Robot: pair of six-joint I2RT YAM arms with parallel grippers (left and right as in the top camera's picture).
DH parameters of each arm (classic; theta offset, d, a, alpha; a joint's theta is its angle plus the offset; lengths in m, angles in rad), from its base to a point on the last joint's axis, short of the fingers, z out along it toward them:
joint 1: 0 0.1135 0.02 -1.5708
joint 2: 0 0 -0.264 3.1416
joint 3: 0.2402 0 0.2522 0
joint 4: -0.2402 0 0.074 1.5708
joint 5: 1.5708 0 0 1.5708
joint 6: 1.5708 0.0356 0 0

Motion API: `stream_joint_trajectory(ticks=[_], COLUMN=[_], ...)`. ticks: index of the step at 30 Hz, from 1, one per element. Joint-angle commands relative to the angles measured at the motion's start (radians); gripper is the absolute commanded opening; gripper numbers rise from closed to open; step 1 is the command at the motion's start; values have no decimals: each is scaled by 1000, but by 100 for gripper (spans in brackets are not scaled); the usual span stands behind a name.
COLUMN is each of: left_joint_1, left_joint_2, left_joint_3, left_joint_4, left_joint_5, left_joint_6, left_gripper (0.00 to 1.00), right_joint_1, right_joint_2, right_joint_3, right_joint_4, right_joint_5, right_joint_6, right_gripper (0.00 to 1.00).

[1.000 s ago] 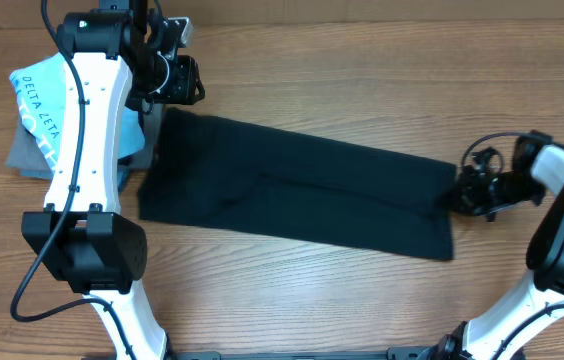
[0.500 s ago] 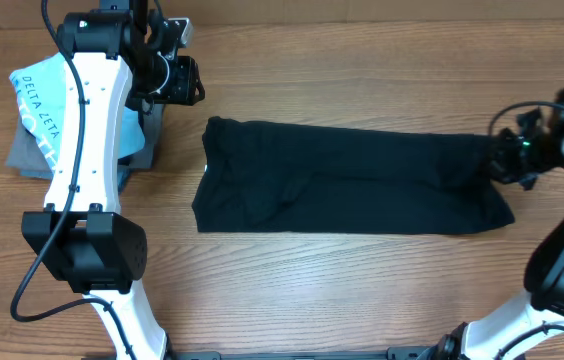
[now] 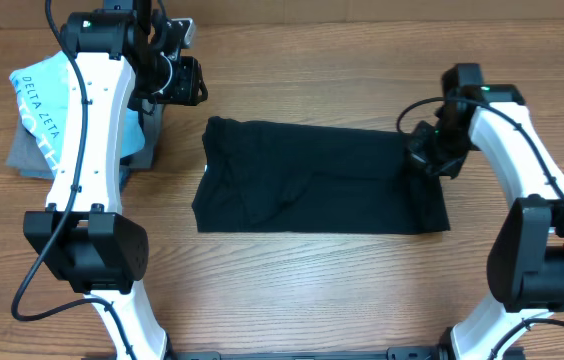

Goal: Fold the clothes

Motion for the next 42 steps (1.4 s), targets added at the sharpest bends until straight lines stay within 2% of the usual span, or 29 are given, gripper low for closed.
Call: stream_joint_trajectory(ticks=[1,3,6,8,10,12,19,22,23,27,30,35,36,38,39,42], left_joint_1=[-10,-10,-12,-18,-23,-24,-27,-27,-27,-27,-27,-27,-27,-27,-27,-27], left_joint_2=[-23,-23,-23,-23,-23,-23,-23,-23,-23,-23,-23,-23,-23,-23,-23,-23], left_joint_3=[19,19,19,19,19,19,19,19,19,19,19,19,19,19,19,19], left_joint_4=[-3,-5,-18,-21,-20,-20,-22,-27,-27,-25,-25,-25,-25,-26,-26,-26], left_joint_5=[19,19,19,19,19,19,19,17,16,11,11,11,11,11,11,11], left_joint_6=[19,19,19,19,19,20,20,24,24,24,24,23,23,23,23,24], left_gripper=[42,42,42,42,42,42,43,43,44,44,45,44,44,44,44,44], right_joint_1=[40,56,71,72,72,72,19,-79,-104,-201,-205,-135,-108,-94,-90,-105], right_joint_2=[-17,-17,-17,-17,-17,-17,-55,-58,-58,-43,-40,-34,-34,-35,-43,-51], right_joint_3=[16,11,-1,-3,-2,-2,24,20,18,5,-49,-242,-275,-275,-270,-252], right_joint_4=[32,52,75,80,80,67,0,-29,-28,-18,30,287,433,558,689,707], right_joint_5=[35,39,40,40,24,14,82,134,134,122,95,-132,-317,-471,-587,-599], right_joint_6=[74,107,142,145,141,117,56,57,57,56,57,118,97,49,38,37], right_gripper=[5,12,13,35,42,43,43,12,6,4,4,4,4,4,4,4])
